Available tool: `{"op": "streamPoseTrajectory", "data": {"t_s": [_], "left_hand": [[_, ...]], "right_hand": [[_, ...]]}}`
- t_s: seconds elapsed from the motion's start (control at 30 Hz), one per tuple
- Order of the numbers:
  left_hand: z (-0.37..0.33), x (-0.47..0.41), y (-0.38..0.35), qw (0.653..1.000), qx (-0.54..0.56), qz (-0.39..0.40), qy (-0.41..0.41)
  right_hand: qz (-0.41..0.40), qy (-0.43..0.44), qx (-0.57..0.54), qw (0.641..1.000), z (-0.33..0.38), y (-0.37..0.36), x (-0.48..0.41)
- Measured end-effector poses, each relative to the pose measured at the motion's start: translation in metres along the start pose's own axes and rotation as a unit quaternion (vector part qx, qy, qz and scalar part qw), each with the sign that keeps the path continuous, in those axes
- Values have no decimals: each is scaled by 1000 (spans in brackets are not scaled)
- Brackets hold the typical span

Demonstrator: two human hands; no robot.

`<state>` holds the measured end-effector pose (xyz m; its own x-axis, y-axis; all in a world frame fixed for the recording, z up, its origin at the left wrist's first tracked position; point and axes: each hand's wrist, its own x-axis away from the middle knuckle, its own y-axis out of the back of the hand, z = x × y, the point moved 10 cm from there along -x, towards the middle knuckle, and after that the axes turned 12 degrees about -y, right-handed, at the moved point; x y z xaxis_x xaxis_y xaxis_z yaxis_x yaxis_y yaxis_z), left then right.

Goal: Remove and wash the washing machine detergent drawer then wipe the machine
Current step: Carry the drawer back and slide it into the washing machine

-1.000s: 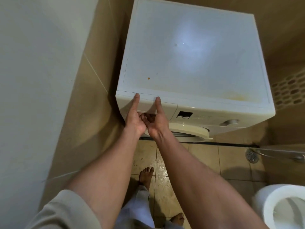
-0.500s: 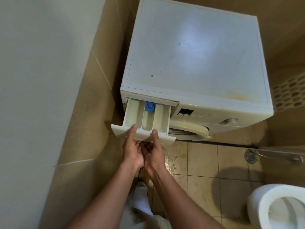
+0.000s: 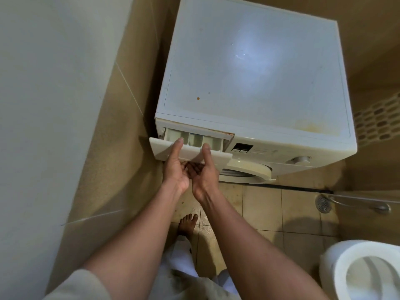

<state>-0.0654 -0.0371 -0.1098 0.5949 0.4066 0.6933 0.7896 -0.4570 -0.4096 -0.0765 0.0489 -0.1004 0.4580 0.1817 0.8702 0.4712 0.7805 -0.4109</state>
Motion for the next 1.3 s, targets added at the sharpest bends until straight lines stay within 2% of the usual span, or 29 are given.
{"op": "streamPoseTrajectory", "data": {"t_s": [0.27, 0.8, 0.97, 1.17, 1.3], "left_hand": [[-10, -47, -31, 1000, -11, 20, -13], [-16, -49, -33, 997, -12, 68, -45], [-2, -19, -4, 997, -14, 58, -53], [17, 33, 48, 998, -37, 38, -46], [18, 50, 63, 998, -46, 34, -36]], "right_hand": [[-12, 7, -5, 1000, 38, -29, -23], [29, 8, 0, 1000, 39, -28, -24], [27, 17, 1, 999, 11, -3, -7], [40, -5, 16, 999, -31, 37, 35], [21, -20, 26, 999, -42, 48, 53]]}}
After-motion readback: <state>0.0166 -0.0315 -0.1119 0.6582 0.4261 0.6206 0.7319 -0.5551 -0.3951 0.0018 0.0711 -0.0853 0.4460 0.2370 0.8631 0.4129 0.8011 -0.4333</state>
